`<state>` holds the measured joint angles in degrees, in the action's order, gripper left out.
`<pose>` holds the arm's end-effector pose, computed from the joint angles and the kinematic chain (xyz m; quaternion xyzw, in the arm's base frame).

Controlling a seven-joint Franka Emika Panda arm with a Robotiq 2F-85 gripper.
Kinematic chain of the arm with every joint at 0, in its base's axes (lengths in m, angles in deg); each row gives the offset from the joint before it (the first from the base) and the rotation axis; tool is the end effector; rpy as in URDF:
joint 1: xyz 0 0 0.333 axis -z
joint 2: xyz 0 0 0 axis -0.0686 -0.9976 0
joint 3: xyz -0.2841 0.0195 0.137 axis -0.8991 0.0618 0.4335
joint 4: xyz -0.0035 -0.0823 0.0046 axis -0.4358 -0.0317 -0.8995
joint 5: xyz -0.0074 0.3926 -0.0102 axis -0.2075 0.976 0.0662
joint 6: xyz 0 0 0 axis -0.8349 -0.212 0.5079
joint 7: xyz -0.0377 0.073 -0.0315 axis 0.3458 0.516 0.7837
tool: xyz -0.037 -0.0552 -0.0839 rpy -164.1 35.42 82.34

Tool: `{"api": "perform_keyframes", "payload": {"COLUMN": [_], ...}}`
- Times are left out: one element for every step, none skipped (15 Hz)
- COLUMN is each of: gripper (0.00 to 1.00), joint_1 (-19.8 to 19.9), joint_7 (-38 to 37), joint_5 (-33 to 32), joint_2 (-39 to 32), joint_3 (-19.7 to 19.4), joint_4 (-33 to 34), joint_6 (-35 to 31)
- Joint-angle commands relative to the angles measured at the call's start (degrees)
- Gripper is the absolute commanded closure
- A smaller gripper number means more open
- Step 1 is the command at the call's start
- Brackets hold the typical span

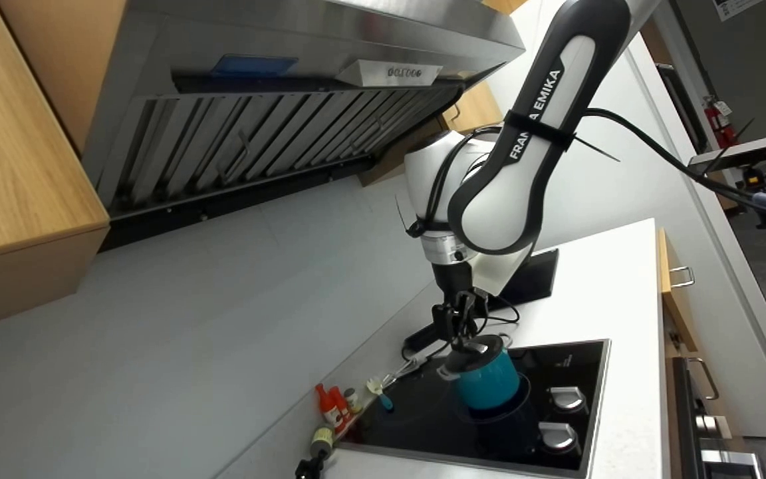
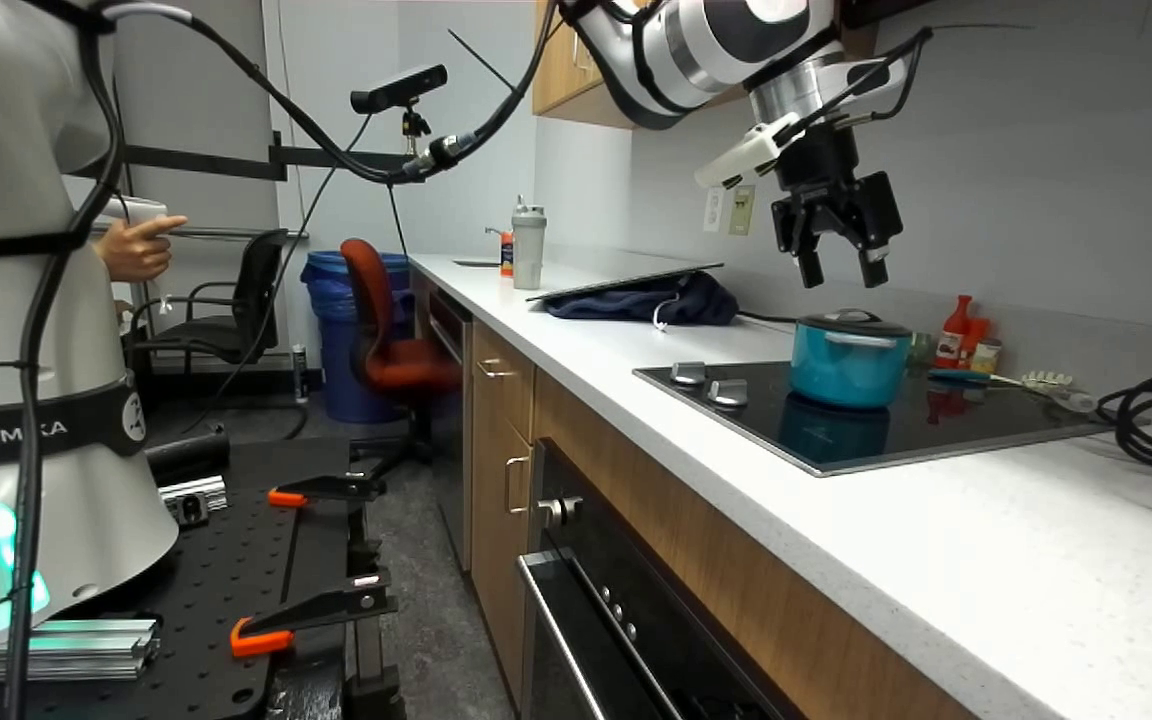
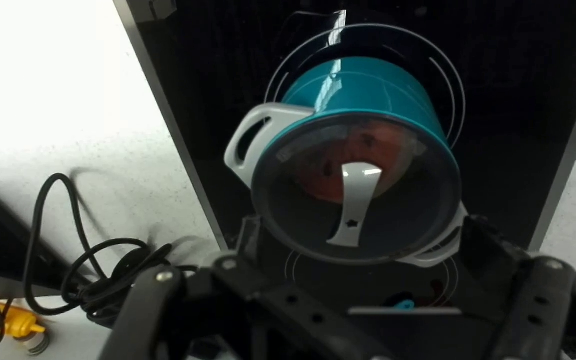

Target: Take the lid off the blue pot and place it on the counter

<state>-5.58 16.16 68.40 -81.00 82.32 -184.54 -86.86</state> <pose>0.6450 -0.0203 0.3762 0.9763 -0.0615 0.1899 0.0832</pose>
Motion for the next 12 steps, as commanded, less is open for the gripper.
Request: {"api": "perform_keyframes", "payload": {"gripper": [0.00,0.00,0.00,0.00,0.00,0.00,0.00,0.02,0.10,0.26,0.31,0.40], "joint_1": [-1.7,-1.8,-2.0,-2.2,-2.3,-2.3,-2.4,-2.4,-2.4,-2.4,-2.3,-2.3], "joint_7": [-2.7,-2.8,-3.1,-3.2,-3.3,-3.2,-3.3,-3.3,-3.3,-3.3,-3.2,-3.1], "joint_5": [-1.1,-1.0,-1.0,-1.0,-0.9,-0.6,-0.6,-0.4,-0.3,-0.2,-0.1,-0.1], "joint_2": [-2.8,-3.2,-3.5,-3.9,-4.2,-4.5,-4.8,-5.0,-5.3,-5.5,-5.8,-6.0], "joint_3": [-1.9,-2.0,-2.2,-2.4,-2.6,-2.7,-2.8,-2.9,-3.0,-3.0,-3.1,-3.2], "joint_4": [2.9,3.2,3.4,3.6,3.9,4.2,4.4,4.8,5.1,5.4,5.7,5.9], "joint_6": [-0.4,-0.4,-0.3,-0.3,-0.2,-0.1,0.0,0.1,0.1,0.2,0.2,0.3]}}
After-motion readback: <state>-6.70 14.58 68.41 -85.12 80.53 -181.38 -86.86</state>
